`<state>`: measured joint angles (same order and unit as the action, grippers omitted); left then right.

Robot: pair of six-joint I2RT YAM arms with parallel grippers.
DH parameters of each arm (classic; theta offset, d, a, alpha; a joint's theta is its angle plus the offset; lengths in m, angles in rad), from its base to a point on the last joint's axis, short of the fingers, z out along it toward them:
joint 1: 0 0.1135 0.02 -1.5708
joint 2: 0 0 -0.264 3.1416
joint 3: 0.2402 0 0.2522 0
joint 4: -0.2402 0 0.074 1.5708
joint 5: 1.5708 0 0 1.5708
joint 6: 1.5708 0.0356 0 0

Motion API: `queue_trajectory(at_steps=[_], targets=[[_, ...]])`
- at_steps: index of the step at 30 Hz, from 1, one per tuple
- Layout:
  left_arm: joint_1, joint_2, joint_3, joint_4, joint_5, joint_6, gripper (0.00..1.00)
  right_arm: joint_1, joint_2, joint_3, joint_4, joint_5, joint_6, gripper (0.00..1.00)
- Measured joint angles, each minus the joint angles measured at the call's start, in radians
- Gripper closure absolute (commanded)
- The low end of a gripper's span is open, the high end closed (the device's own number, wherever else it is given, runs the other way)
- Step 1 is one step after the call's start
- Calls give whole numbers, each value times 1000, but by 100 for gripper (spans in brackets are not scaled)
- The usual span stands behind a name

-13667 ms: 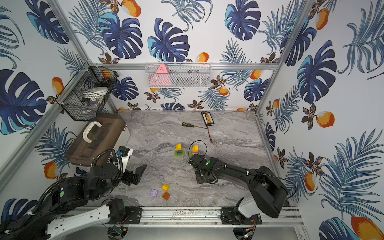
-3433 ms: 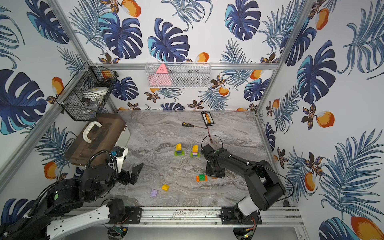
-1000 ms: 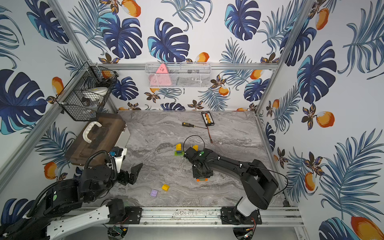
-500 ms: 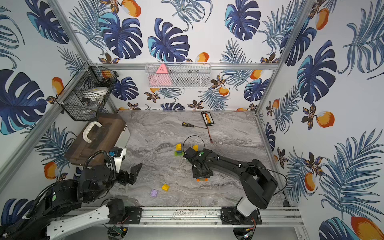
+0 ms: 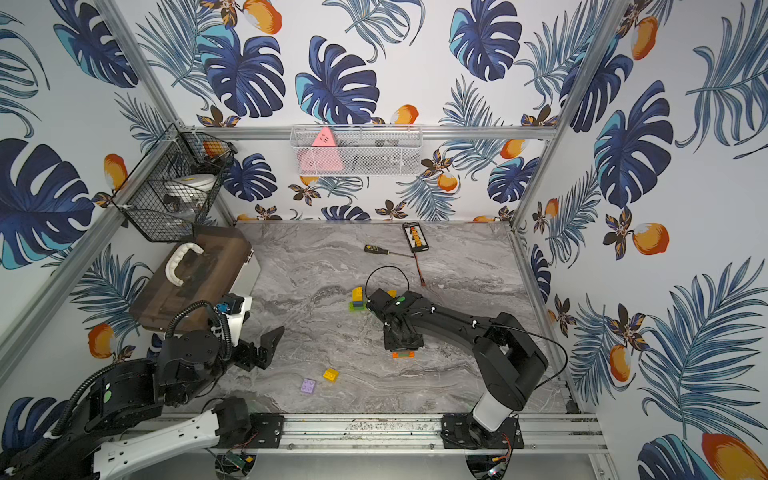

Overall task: Assemble the number 1 with lego
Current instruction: Assemble the lego brick with the lego brick, then pick up the lego brick from the center of the board.

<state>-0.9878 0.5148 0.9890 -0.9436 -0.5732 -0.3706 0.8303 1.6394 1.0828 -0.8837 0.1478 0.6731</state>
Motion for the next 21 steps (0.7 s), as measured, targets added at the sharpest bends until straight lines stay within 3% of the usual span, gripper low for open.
queue_trajectory(at_steps=[2,5,8,12,17,21], targets=[[0,-3,0,0,-2,0,1,0,-11,0,0,0,0,38],[0,3,6,-3,-1,-3,1,0,-37,20,-10,1,0,29],[0,54,45,-30,6,-32,1,0,-64,49,-25,1,0,27],[0,205,64,-75,66,-173,1,0,-137,77,-39,0,1,27],[-2,303,-136,-58,245,-378,16,0,-244,71,-58,-8,0,27],[-8,322,-238,-44,323,-486,20,0,-320,53,-75,-24,-7,27]])
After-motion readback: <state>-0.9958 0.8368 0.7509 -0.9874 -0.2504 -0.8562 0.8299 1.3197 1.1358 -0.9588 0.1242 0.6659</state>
